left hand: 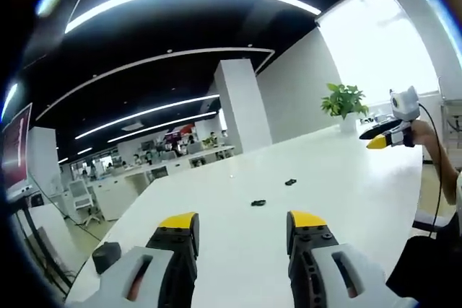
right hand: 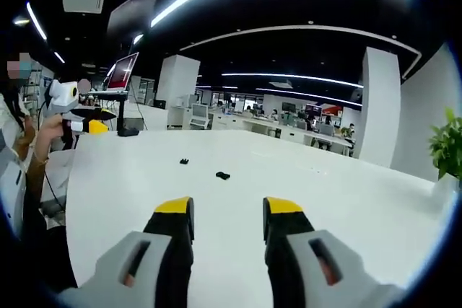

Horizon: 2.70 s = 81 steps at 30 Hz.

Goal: Snap the two parts of the plastic buckle together until the buckle closes and remains connected.

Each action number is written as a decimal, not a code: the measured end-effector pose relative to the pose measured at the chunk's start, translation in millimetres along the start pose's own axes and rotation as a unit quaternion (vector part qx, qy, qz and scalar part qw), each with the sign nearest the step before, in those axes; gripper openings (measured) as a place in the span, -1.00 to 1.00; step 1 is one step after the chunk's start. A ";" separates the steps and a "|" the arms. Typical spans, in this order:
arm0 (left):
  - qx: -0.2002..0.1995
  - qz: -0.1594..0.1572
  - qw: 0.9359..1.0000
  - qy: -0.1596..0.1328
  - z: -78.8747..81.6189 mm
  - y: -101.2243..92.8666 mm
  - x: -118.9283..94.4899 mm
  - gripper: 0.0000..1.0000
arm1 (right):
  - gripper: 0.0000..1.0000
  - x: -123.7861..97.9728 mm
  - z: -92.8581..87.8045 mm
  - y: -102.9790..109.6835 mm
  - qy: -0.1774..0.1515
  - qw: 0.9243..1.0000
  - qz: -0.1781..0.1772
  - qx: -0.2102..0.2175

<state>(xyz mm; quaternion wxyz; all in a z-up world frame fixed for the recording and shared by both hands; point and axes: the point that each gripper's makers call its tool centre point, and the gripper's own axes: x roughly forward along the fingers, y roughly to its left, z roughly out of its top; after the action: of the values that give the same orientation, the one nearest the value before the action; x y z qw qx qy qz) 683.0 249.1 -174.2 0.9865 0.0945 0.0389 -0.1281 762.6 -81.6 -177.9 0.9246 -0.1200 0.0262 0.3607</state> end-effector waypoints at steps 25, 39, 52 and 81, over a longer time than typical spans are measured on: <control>-0.003 -0.045 0.999 -0.006 21.0 -6.5 30.6 -0.08 | -0.26 47.7 13.3 22.1 -0.003 0.997 0.078 0.015; -0.005 -0.052 0.999 -0.007 21.5 0.1 50.1 -0.08 | -0.27 66.4 20.5 27.4 -0.006 0.995 0.095 0.014; 0.002 -0.056 0.998 0.008 15.3 7.4 72.1 -0.13 | -0.33 84.3 20.1 31.6 0.000 0.994 0.105 0.008; 0.003 -0.068 0.997 -0.035 52.8 11.6 110.4 -0.24 | -0.42 127.5 8.9 67.8 0.025 0.986 0.164 0.012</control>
<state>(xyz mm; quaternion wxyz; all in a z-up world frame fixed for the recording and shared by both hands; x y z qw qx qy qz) 795.2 222.7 -131.6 0.9758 0.0904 0.0098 -0.1987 810.8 53.0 -200.3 0.8533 -0.1120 0.0726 0.5040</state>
